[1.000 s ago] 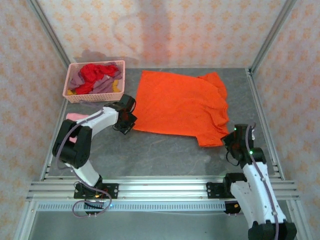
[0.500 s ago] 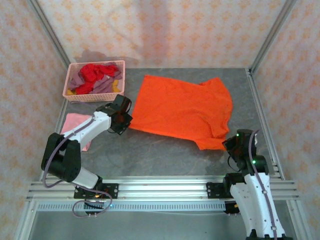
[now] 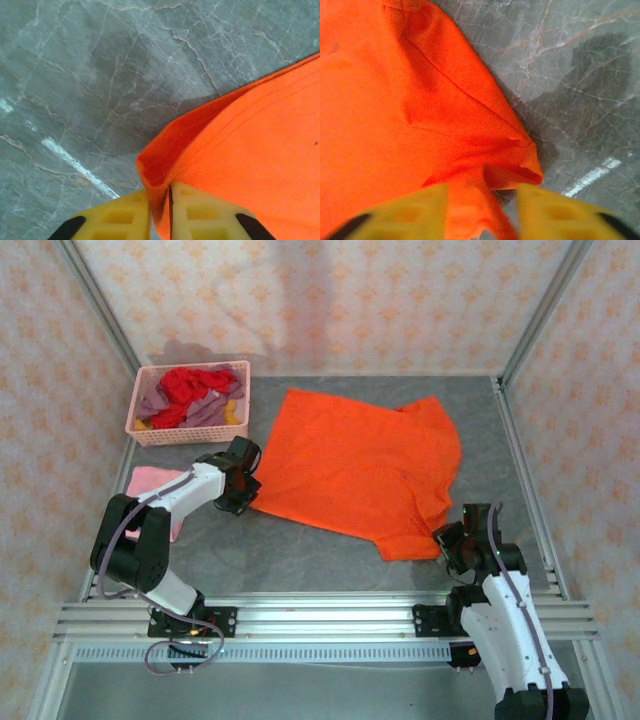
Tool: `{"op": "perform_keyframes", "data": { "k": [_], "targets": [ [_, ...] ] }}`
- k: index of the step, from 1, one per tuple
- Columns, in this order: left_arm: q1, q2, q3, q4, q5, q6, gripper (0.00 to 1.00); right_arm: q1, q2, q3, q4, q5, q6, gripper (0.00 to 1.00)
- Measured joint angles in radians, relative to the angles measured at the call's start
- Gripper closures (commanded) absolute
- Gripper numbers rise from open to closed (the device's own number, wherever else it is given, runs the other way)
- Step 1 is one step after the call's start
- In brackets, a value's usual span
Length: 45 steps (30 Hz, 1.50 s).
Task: Fold and stack the t-shirts
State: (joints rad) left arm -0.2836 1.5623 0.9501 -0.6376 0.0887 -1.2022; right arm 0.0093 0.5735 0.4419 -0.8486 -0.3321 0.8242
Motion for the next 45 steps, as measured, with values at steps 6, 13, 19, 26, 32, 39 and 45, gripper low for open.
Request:
{"op": "perform_keyframes", "data": {
  "k": [6,13,19,26,32,39,45],
  "targets": [
    [0.014,-0.056,0.003,-0.010,-0.054,0.034,0.00,0.000,0.042,0.109,-0.003,0.099,-0.067,0.30],
    [-0.035,0.000,0.199,0.008,-0.066,0.220,0.00,0.000,0.412,0.181,0.301,0.135,-0.166,0.53],
    [-0.114,0.219,0.386,0.090,-0.004,0.346,0.00,0.000,0.843,0.345,0.517,0.139,-0.235,0.67],
    [-0.142,0.291,0.322,0.171,0.068,0.348,0.00,-0.025,1.125,0.521,0.630,0.144,-0.277,0.68],
    [-0.141,0.295,0.232,0.215,0.085,0.328,0.00,-0.056,1.308,0.683,0.638,0.122,-0.296,0.65],
    [-0.141,0.293,0.220,0.245,0.080,0.314,0.00,-0.063,1.509,0.967,0.601,0.093,-0.326,0.53],
    [-0.141,0.299,0.233,0.246,0.079,0.309,0.00,-0.063,1.645,1.198,0.541,0.056,-0.345,0.33]
  ]
}}
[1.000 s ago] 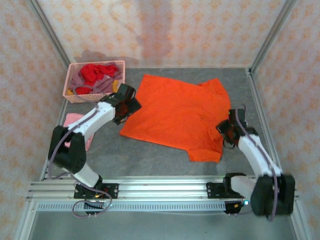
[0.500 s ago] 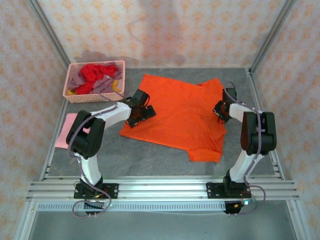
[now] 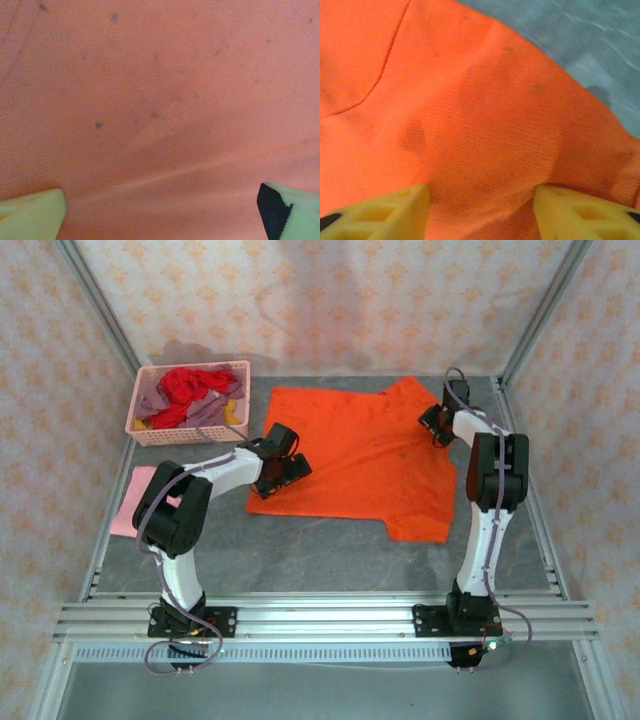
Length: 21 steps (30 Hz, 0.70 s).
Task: Fold and stack the t-shirts
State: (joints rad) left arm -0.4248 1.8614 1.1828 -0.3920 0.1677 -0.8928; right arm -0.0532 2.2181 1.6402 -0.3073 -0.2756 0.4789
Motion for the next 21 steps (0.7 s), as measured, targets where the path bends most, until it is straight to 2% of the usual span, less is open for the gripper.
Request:
{"op": "perform_keyframes", "data": {
  "k": [5,10,13,16,21],
  "targets": [
    [0.000,0.006,0.010,0.005,0.000,-0.006,0.00,0.000,0.071,0.152,-0.082,-0.047,-0.047,0.22],
    [0.000,-0.026,0.005,0.003,-0.026,-0.006,0.00,0.000,0.013,0.109,-0.096,-0.072,-0.095,0.18],
    [0.000,-0.103,-0.013,-0.004,-0.053,-0.005,0.00,0.000,-0.155,-0.064,-0.068,-0.077,-0.110,0.18],
    [0.000,-0.188,-0.022,-0.012,-0.082,-0.004,0.00,0.011,-0.386,-0.266,-0.037,-0.064,-0.119,0.20],
    [0.014,-0.286,-0.068,-0.018,-0.112,-0.002,0.00,0.103,-0.808,-0.616,0.001,0.003,-0.114,0.28]
  ]
}}
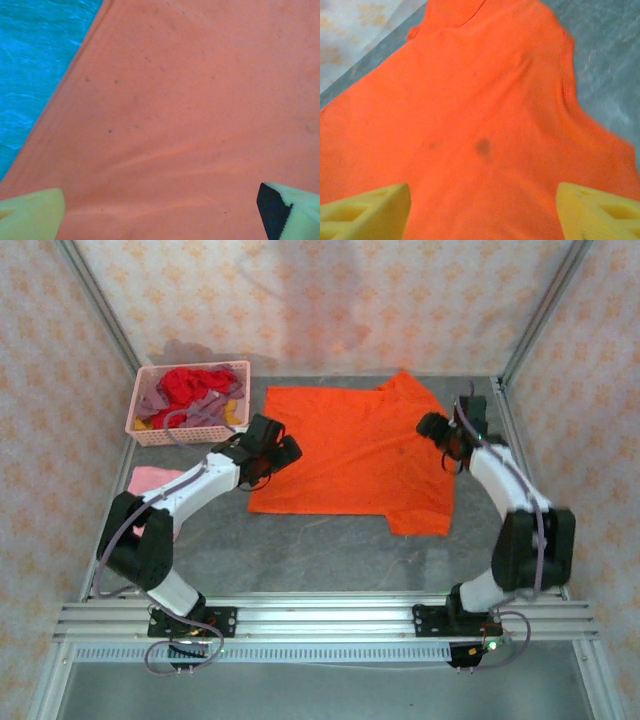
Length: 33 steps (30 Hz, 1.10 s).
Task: Fold and stack the t-shirts
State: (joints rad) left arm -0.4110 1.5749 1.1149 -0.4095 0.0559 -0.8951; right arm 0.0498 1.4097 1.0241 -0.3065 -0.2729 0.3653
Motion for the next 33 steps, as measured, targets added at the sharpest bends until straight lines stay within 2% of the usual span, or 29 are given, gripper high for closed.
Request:
{"op": "perform_keyframes", "data": {
  "k": [5,9,11,15,19,26,33],
  "targets": [
    [0.041,-0.044,-0.080,-0.021,-0.013,0.000,0.00,0.085,-0.305,-0.294,-0.098,0.032,0.041,0.45],
    [0.067,-0.064,-0.135,-0.032,-0.018,0.000,0.00,0.134,-0.388,-0.411,-0.181,0.037,0.098,0.74],
    [0.074,-0.069,-0.152,-0.033,-0.021,-0.001,0.00,0.160,-0.392,-0.448,-0.200,0.036,0.128,0.80],
    [0.077,-0.076,-0.172,-0.033,-0.021,-0.002,0.00,0.179,-0.367,-0.493,-0.201,0.037,0.175,0.82],
    [0.077,-0.079,-0.183,-0.031,-0.021,-0.001,0.00,0.185,-0.280,-0.495,-0.169,0.037,0.197,0.84],
    [0.077,-0.082,-0.190,-0.031,-0.021,-0.001,0.00,0.198,-0.144,-0.486,-0.104,0.037,0.218,0.93],
    [0.080,-0.120,-0.220,-0.031,-0.038,-0.001,0.00,0.237,-0.185,-0.517,-0.098,0.034,0.277,0.92]
  ]
}}
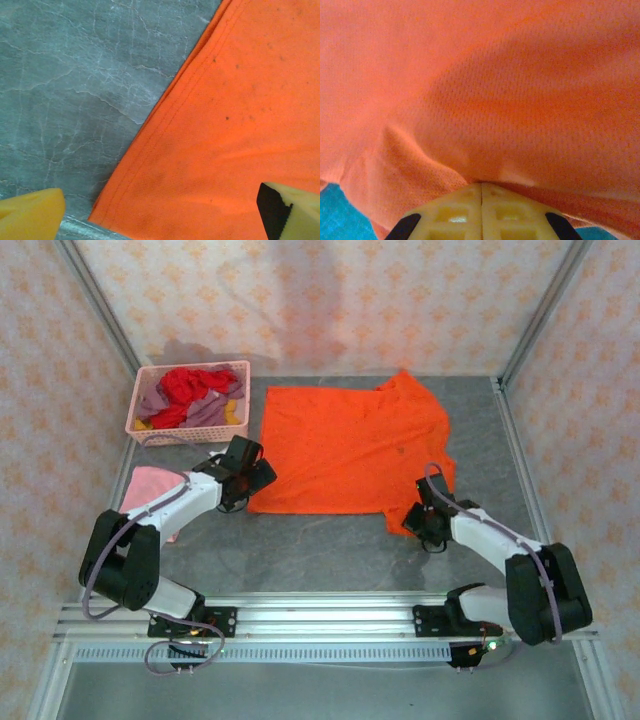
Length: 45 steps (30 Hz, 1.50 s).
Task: Fold and stack the t-shirts
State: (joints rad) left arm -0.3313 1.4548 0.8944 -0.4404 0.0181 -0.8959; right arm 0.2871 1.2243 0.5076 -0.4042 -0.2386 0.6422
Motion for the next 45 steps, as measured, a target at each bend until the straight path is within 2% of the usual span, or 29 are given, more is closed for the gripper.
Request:
{"op": "perform_keyframes", "data": {
  "k": [3,6,12,17,22,25,28,32,37,45],
  "targets": [
    [0.005,-0.009,-0.013,0.001,-0.001,0.000,0.00,0.012,-0.074,-0.042,-0.037,-0.015,0.042,0.85],
    [0.012,-0.009,-0.024,0.001,0.000,0.000,0.00,0.022,-0.141,-0.066,-0.085,-0.037,0.086,0.74],
    [0.013,-0.008,-0.027,0.007,0.000,0.000,0.00,0.031,-0.274,-0.057,-0.186,-0.077,0.137,0.39],
    [0.013,-0.008,-0.028,0.013,0.008,-0.005,0.00,0.028,-0.391,0.022,-0.272,0.000,0.164,0.31],
    [0.013,-0.008,-0.053,0.034,0.029,-0.042,0.00,-0.060,-0.435,0.053,-0.362,0.105,0.188,0.27],
    [0.013,-0.008,-0.102,0.066,0.060,-0.084,0.00,-0.131,-0.468,0.032,-0.395,0.126,0.209,0.27],
    [0.013,-0.008,-0.153,0.092,0.095,-0.131,0.01,-0.171,-0.498,-0.020,-0.396,0.112,0.233,0.36],
    [0.013,-0.008,-0.170,0.110,0.117,-0.166,0.02,-0.177,-0.499,-0.086,-0.381,0.054,0.270,0.46],
    [0.013,-0.008,-0.170,0.125,0.129,-0.178,0.02,-0.177,-0.495,-0.117,-0.366,0.002,0.291,0.53],
    [0.013,-0.008,-0.170,0.138,0.132,-0.181,0.01,-0.177,-0.446,-0.147,-0.299,-0.031,0.276,0.54]
  ]
}}
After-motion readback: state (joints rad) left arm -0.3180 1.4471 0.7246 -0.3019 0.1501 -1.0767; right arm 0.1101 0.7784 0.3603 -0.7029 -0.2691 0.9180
